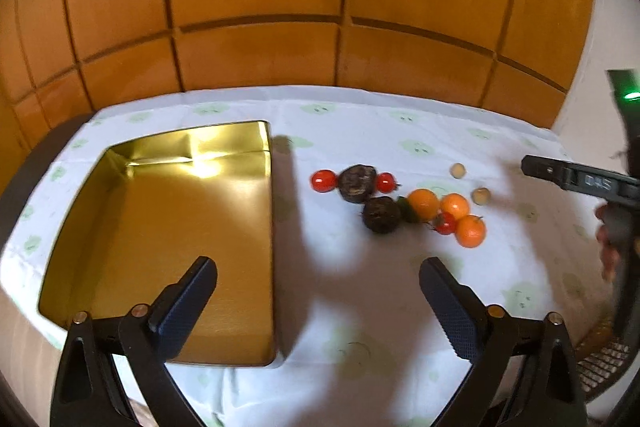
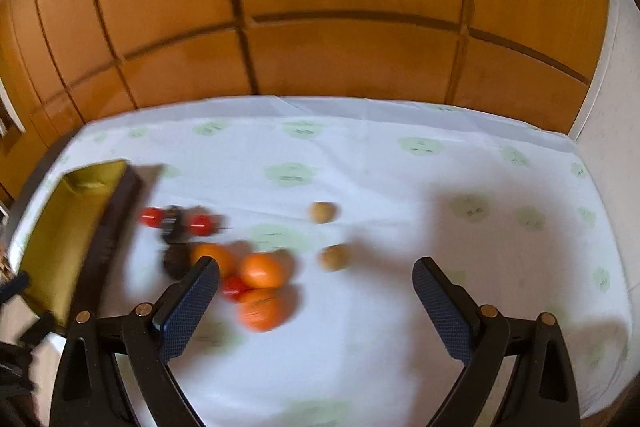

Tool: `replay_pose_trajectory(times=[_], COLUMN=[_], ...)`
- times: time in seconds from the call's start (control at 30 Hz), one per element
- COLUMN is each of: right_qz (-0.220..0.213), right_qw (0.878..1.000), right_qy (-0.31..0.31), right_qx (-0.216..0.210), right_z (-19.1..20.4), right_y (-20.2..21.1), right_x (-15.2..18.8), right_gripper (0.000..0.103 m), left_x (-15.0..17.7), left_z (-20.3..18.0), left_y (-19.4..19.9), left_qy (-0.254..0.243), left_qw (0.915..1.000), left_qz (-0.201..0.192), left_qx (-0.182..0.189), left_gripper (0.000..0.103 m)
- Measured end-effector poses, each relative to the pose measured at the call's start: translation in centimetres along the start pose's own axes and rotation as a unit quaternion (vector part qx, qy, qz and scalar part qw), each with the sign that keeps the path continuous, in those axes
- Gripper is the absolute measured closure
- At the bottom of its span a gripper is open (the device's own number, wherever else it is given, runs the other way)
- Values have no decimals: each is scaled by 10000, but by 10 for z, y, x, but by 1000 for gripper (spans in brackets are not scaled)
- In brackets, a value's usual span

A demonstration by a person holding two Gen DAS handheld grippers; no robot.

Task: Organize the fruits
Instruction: 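Move the left tool to the mandarin and close its fingers on it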

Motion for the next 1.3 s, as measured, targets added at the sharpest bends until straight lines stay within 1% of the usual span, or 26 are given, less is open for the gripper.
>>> replay_pose_trajectory(times=[0.1, 0.17, 0.2, 0.3, 0.37, 0.43, 0.5, 0.57, 0.6, 0.67, 0.73, 0.8, 0.9, 0.93, 0.97, 1.0, 1.03, 1.1, 1.2, 1.23, 1.3], right_qz=[73, 147, 227, 171, 222, 289, 302, 299, 300, 321, 365, 425, 436, 420, 403, 396, 398, 404, 433, 455, 487], right_qw=[9998, 9990, 9984, 9976, 9976, 9978, 9981, 9978, 9974, 9970, 9961, 9952, 9939, 9936, 9934, 9931, 9928, 9922, 9915, 9912, 9904], right_qy=[-170, -410, -506, -649, -572, -448, -384, -431, -491, -573, -688, -799, -953, -990, -1023, -1058, -1084, -1126, -1167, -1185, -1227], right_qx=[88, 80, 62, -167, -317, -381, -378, -414, -427, -415, -405, -362, -342, -337, -328, -321, -326, -347, -373, -380, -421], right_z=[-30, -44, -48, -52, -47, -41, -39, -41, -44, -48, -53, -59, -68, -70, -72, -74, -76, -78, -79, -79, -80], right_y=[-18, -27, -29, -28, -29, -31, -32, -31, -31, -32, -34, -36, -36, -36, -35, -34, -34, -35, -36, -37, -38], right_x=[-5, -3, -4, -7, -7, -6, -7, -7, -7, -7, -8, -8, -8, -8, -7, -7, -7, -7, -8, -7, -7], right_gripper=[4, 4, 5, 6, 10, 11, 12, 12, 12, 13, 13, 12, 13, 13, 13, 12, 12, 12, 12, 12, 12], left_x=[-8, -14, -18, -26, -29, -29, -27, -25, -23, -20, -20, -21, -23, -25, -27, -26, -26, -25, -22, -21, -21], left_z=[-6, -10, -13, -19, -27, -39, -53, -66, -76, -89, -103, -122, -142, -149, -155, -158, -166, -175, -186, -190, -194], left_y=[-5, -12, -17, -31, -38, -47, -54, -59, -63, -69, -70, -68, -72, -75, -80, -84, -91, -101, -111, -115, -118], left_qy=[-204, -334, -433, -550, -579, -728, -891, -1101, -1264, -1364, -1518, -1782, -1934, -1953, -1988, -2024, -2107, -2190, -2340, -2377, -2478], left_qw=[9998, 9993, 9987, 9967, 9957, 9937, 9913, 9888, 9861, 9818, 9786, 9757, 9726, 9725, 9731, 9732, 9719, 9696, 9668, 9657, 9648], left_qz=[25, 172, 262, 582, 679, 780, 860, 829, 823, 917, 832, 684, 766, 737, 705, 697, 741, 826, 855, 882, 787], left_qx=[9, 41, 46, 152, 239, 349, 445, 567, 698, 954, 1114, 1073, 1039, 1030, 928, 838, 742, 713, 575, 556, 403], left_gripper=[7, 13, 17, 36, 37, 41, 42, 42, 41, 41, 40, 34, 34, 37, 42, 56, 64, 65, 64, 60, 53])
Point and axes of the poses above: each gripper's, at about its wrist camera, not at the fingertips, and y roughly against the way its jaws point, z to its left, x to its underside, the point moved 3 cm from there along -y, roughly the way its jaws point, and after that the axes turned 8 degrees about z, right-handed, at the moved point
